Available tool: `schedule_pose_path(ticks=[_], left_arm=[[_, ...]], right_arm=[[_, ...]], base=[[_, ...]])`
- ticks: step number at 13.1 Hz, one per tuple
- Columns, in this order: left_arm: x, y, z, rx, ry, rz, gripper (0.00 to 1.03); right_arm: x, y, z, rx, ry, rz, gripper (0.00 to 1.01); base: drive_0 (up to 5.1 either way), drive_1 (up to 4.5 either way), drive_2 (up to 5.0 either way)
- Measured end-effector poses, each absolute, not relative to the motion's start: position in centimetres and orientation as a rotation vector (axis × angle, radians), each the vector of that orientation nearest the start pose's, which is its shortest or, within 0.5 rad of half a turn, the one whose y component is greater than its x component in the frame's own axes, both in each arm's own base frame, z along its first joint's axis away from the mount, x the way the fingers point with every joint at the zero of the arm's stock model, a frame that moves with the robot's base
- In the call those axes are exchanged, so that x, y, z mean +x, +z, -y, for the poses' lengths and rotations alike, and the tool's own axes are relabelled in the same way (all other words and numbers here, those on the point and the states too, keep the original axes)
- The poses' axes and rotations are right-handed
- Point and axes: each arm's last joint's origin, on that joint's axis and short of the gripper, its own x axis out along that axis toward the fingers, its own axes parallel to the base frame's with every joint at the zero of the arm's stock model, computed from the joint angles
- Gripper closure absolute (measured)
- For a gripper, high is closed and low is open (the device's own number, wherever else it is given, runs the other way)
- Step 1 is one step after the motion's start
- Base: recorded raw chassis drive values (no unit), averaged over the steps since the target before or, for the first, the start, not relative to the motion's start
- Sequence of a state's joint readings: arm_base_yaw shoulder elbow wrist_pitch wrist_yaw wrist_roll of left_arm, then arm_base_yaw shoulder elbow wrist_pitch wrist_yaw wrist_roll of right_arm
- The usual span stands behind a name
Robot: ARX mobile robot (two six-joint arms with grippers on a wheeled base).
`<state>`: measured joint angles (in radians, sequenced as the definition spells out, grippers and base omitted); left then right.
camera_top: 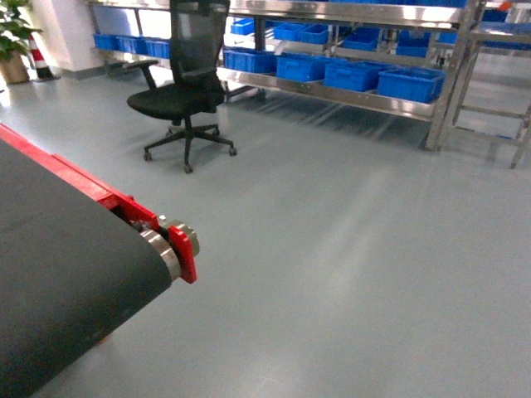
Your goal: Pick blue part to blue bin on bottom shelf
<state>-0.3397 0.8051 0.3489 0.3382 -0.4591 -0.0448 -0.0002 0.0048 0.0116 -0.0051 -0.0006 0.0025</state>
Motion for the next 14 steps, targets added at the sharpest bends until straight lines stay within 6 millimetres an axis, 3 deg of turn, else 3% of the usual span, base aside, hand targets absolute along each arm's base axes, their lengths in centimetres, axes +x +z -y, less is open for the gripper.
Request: schedule_pose_path(ticks=[14], left_arm=[[17.07,22.87,4.68,0.001,0.120,-0.106,0.59]], right_arm=[[9.73,16.66,0.00,0.002,0.000,0.002,0.03]], base=[[-1.6,-1.58,-1.6]])
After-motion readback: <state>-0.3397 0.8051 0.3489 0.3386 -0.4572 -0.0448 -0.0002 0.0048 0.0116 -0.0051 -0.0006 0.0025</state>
